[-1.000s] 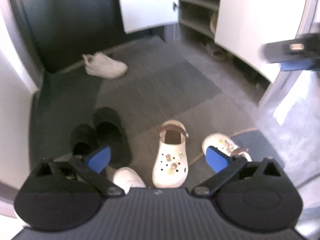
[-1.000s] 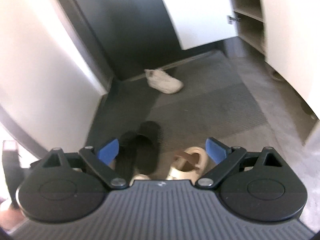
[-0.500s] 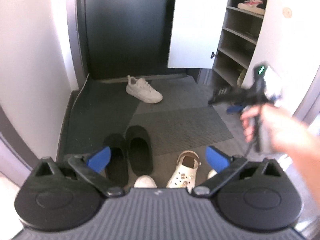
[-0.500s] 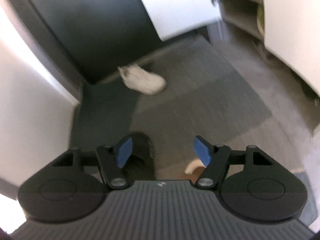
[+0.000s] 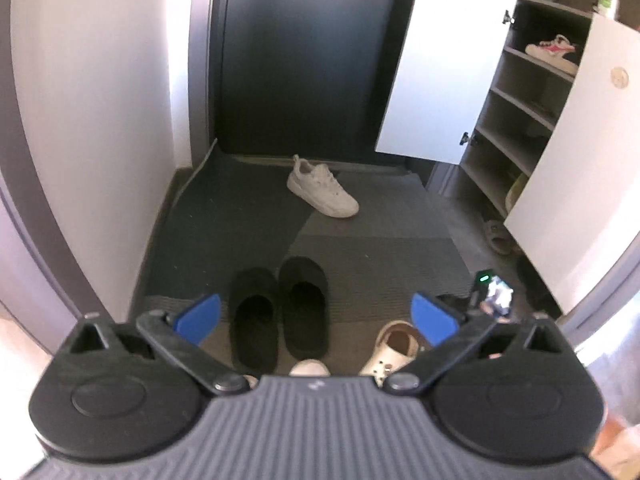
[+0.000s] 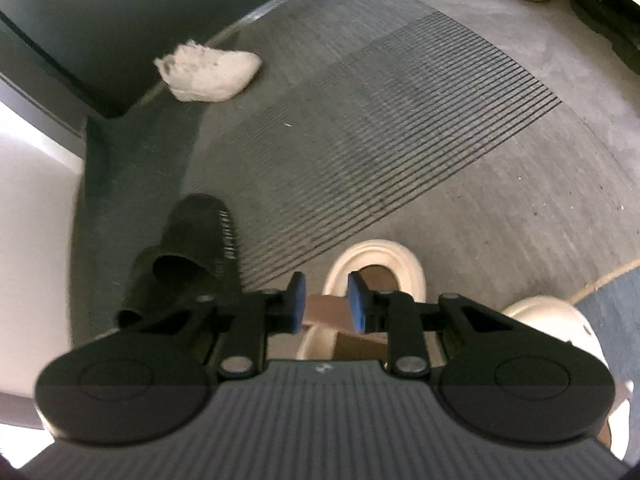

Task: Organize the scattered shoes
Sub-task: 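Grasp the second cream clog's brown strap with the right gripper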

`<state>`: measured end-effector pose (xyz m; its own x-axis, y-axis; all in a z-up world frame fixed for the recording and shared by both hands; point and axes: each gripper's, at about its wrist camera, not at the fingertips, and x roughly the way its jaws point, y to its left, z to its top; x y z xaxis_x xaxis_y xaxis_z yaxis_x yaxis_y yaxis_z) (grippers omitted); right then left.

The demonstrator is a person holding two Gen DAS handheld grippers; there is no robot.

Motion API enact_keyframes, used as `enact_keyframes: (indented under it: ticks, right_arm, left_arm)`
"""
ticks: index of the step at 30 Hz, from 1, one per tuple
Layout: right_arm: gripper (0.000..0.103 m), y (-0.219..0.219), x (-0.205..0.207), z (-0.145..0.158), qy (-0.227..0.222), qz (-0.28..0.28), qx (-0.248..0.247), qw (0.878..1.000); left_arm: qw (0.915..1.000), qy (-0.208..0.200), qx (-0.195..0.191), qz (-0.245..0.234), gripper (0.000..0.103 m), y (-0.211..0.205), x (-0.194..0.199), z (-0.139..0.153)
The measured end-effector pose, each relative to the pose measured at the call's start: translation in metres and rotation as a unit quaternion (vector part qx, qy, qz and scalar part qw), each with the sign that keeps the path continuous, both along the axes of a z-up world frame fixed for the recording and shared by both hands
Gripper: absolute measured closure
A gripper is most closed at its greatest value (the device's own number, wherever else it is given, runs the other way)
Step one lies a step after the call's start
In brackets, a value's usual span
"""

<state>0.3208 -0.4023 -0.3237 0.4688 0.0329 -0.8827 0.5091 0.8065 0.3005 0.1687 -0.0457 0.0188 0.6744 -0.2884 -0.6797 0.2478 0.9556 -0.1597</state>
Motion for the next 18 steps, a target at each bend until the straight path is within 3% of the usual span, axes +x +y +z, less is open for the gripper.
enact_keyframes:
  ticks: [3,7,10,18]
  right_arm:
    - [0.077,0.008,0.007,-0.017,0.015,0.007,-0.001,1.0]
    - [0.077,0.015,0.013,-0.01,0.02,0.032,-0.013,0.999]
    - [0.077,0.017,0.006,-0.009,0.018,0.04,0.005,0.999]
    - [0.082,0.034,-0.017,-0.009,0.034,0.069,0.026,0.997]
  left_arm:
    - [1.0,0.0,-0.006,-0.004,0.0,0.002,0.003,0.001]
    - [0.9996,0.015,-0.024,0.002,0.0,0.011,0.006,-0.001]
    - [0.999,0.024,-0.037,0.003,0.0,0.017,0.001,-0.002]
    - [0.9985,0.011,-0.054,-0.001,0.0,0.025,-0.016,0.004]
